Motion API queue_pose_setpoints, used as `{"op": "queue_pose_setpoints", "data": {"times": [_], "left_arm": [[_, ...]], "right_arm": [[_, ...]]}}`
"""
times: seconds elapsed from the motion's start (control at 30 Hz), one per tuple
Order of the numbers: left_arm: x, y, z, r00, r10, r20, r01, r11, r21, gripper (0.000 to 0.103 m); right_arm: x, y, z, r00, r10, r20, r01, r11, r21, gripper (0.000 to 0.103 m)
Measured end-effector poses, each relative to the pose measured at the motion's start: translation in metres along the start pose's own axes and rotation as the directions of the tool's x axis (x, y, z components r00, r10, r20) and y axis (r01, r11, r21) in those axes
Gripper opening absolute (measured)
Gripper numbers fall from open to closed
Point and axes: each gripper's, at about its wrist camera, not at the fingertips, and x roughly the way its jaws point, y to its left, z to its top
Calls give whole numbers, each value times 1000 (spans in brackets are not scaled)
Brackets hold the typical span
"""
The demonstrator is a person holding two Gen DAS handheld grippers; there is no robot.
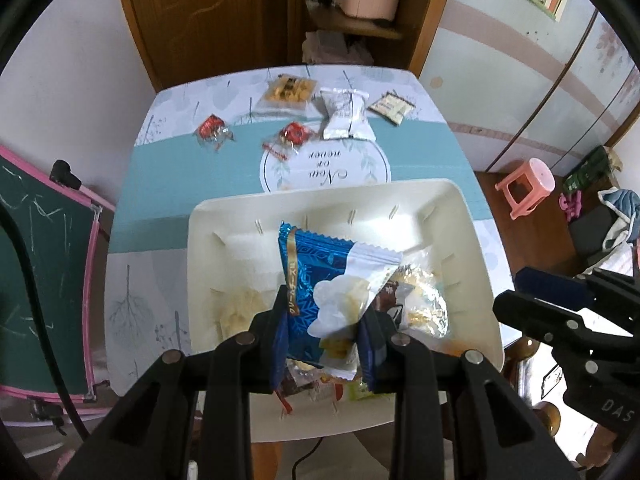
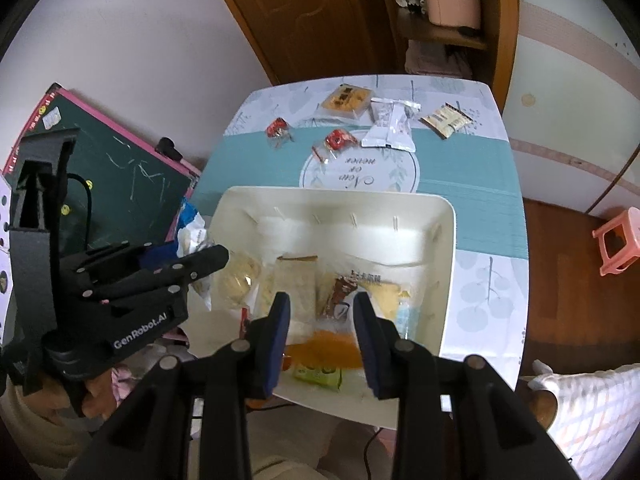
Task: Organize snacks
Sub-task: 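Open both tools to drop the packets into the tray, then move both tools from the tray back over the remaining snacks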
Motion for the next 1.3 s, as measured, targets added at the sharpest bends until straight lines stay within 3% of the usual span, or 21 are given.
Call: {"op": "queue_pose_setpoints", "data": {"times": [0.37,0.43,0.5,0.57,0.97,1.3], "left_arm": [[20,2,-3,998,45,-39,-45,999,1,32],[23,4,-3,997,51,-51,-52,999,-3,43],[24,6,-4,997,58,-52,-59,998,-11,72],[24,7,-4,997,64,-45,-65,998,-19,81],[24,10,-3,997,56,-56,-57,998,-21,81],[10,9,13,997,80,-2,-80,997,7,81]], "right_arm": [[13,-2,0,999,-31,-26,32,999,4,33],[13,-2,1,999,-36,-26,36,999,4,33],[14,-2,1,999,-39,-29,39,999,3,33],[14,-1,1,999,-43,-33,43,999,3,33],[16,-1,3,998,-50,-38,51,999,4,33],[7,-3,17,997,-72,-12,72,997,-8,33]]}}
